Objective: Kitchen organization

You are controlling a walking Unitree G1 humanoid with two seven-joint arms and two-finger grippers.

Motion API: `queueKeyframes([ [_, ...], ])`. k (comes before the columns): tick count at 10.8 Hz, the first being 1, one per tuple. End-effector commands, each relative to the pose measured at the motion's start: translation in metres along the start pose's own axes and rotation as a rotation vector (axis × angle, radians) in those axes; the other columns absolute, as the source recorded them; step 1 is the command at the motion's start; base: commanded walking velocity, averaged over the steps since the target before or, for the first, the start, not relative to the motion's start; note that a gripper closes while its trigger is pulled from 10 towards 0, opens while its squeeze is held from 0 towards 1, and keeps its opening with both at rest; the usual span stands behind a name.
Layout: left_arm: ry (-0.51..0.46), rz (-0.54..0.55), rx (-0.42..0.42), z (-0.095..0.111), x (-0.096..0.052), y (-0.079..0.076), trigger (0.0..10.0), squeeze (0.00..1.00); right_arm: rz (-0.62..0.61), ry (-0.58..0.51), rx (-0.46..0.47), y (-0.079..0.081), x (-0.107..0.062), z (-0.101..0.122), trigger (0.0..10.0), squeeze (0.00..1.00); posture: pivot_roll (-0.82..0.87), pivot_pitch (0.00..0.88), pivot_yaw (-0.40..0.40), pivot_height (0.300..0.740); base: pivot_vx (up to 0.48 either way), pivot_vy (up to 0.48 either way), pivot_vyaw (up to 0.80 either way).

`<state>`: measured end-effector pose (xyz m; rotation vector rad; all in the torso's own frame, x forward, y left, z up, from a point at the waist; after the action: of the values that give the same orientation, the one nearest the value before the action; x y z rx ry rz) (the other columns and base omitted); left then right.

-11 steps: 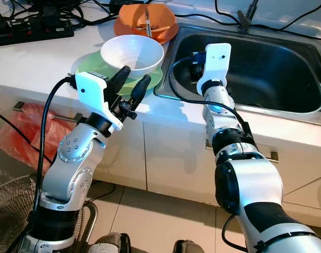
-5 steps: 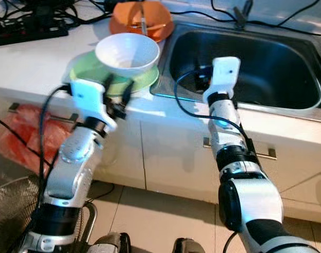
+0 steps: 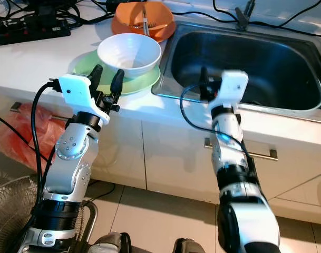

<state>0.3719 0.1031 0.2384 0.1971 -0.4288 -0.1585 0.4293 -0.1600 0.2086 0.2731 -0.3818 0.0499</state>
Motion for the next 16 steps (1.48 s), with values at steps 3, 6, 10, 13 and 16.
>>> queueKeyframes([
  [3, 0.011, 0.103, 0.005, -0.006, 0.000, 0.019, 10.0, 0.00, -0.034, -0.055, 0.029, -0.006, -0.007, 0.013, 10.0, 0.00, 0.08, 0.117, -0.022, 0.740, 0.000, 0.000, 0.00],
  [6, 0.000, 0.148, 0.011, -0.005, -0.002, 0.028, 10.0, 0.00, -0.015, -0.077, 0.042, 0.002, -0.013, 0.019, 10.0, 0.00, 0.08, 0.105, -0.021, 0.740, 0.000, 0.000, 0.00],
  [10, -0.023, 0.167, 0.017, -0.001, -0.003, 0.030, 10.0, 0.00, 0.011, -0.060, 0.054, 0.012, -0.014, 0.017, 10.0, 0.00, 0.08, 0.091, -0.026, 0.740, 0.202, 0.000, 0.00],
  [13, -0.046, 0.174, 0.019, 0.005, -0.001, 0.032, 10.0, 0.00, 0.036, -0.064, 0.074, 0.019, -0.014, 0.018, 10.0, 0.00, 0.09, 0.082, -0.028, 0.740, 0.296, 0.000, -0.31],
  [16, -0.064, 0.174, 0.021, 0.010, 0.001, 0.033, 10.0, 0.00, 0.037, -0.068, 0.067, 0.020, -0.013, 0.020, 10.0, 0.00, 0.09, 0.087, -0.026, 0.740, 0.296, 0.000, 0.00],
])
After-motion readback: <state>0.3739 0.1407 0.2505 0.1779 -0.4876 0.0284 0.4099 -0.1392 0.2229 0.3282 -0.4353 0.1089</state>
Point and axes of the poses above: a point about 5 cm out from each wrist's last joint towards the gripper, its own x axis pointing out of the wrist towards the gripper, its own z axis along the axis of the wrist's last joint, y = z × x, the point moved 6 cm from there along x, pointing out of the wrist towards the gripper, and after that the axes turned 13 degrees about x, right-handed, at the moved point
